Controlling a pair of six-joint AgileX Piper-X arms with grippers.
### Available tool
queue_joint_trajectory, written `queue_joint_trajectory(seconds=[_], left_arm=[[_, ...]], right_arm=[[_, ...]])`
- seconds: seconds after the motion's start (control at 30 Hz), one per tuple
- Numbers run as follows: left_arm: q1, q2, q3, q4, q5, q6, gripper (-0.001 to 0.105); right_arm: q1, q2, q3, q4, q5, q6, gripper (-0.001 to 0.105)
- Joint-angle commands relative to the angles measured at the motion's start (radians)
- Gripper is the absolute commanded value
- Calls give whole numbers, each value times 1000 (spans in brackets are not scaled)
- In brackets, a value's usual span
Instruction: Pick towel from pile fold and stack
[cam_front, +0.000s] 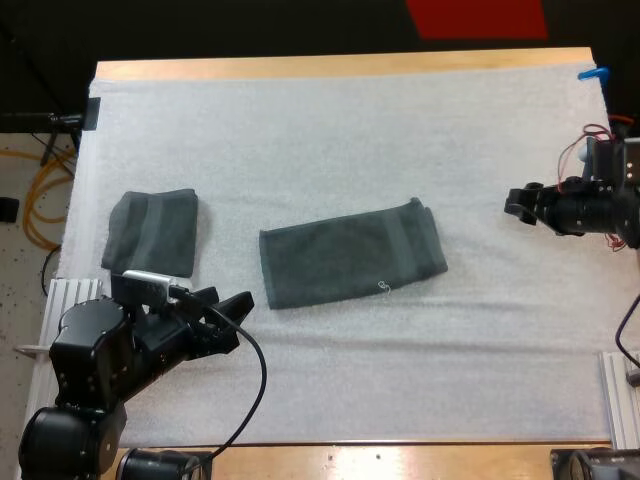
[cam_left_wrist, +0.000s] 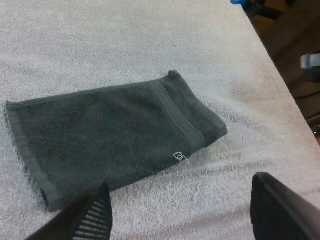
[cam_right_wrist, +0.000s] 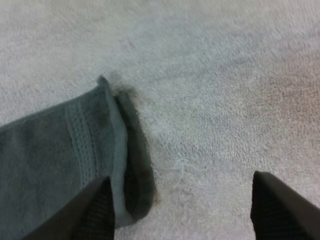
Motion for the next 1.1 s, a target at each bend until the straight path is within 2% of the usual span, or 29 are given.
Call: queue_joint_trajectory(seconds=[0.0,0.13,0.37,0.67,1.07], left_arm=[[0,-3,-10,2,-7,3,58],[0,-3,-10,2,-7,3,58],[0,-3,-10,2,-5,3,58],[0,-3,-10,2,-5,3,58],[0,-3,-10,2,-5,-1,58]], right_arm=[[-19,25,-8,-12,-55,-24,58],[-58,123,-8,-54,-198,-27,58],[-60,292,-8,-116,-409,-27,58],[-56,429,-8,-121,-506,-23,58],[36,506,-8,-127,-508,-10,58]])
